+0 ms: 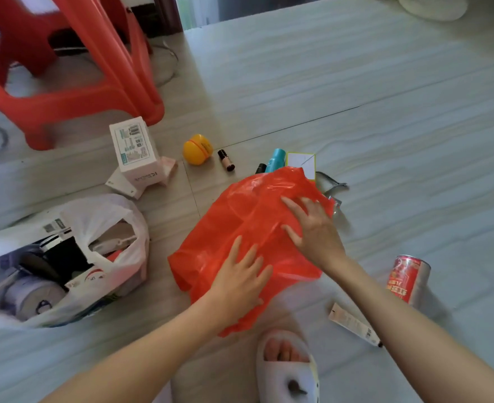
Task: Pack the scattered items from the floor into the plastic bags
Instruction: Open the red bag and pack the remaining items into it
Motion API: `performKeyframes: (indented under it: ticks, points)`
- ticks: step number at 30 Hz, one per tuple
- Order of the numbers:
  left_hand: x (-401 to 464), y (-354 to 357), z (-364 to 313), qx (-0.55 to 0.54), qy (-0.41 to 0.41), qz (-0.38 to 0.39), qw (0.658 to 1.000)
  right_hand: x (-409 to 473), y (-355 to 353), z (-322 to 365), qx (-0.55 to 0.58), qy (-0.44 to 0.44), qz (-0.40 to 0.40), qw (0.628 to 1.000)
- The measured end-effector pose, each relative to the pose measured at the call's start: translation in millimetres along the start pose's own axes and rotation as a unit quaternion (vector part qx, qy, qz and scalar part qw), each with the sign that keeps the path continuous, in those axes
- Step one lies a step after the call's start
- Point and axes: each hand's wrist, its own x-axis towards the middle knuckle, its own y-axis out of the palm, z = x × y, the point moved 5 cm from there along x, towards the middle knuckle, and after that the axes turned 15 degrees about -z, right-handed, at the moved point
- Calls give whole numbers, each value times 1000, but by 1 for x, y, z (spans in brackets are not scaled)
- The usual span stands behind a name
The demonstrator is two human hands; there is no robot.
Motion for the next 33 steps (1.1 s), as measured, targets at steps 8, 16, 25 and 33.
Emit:
performKeyframes:
  ticks: [8,16,25,33]
  points:
    - [-26,17,17,23,97,-67,993,61,50,-6,-159,-42,204,965]
    - [-16,12,34,-63,116,-69,989,86,58,-6,-130,-5,221,967]
    - [-5,12,56,-32,-81,-136,987,-19,47,28,41,38,83,995]
    - [2,1,68,57,-63,-121,989,-30,76,49,-53,-190,204,959]
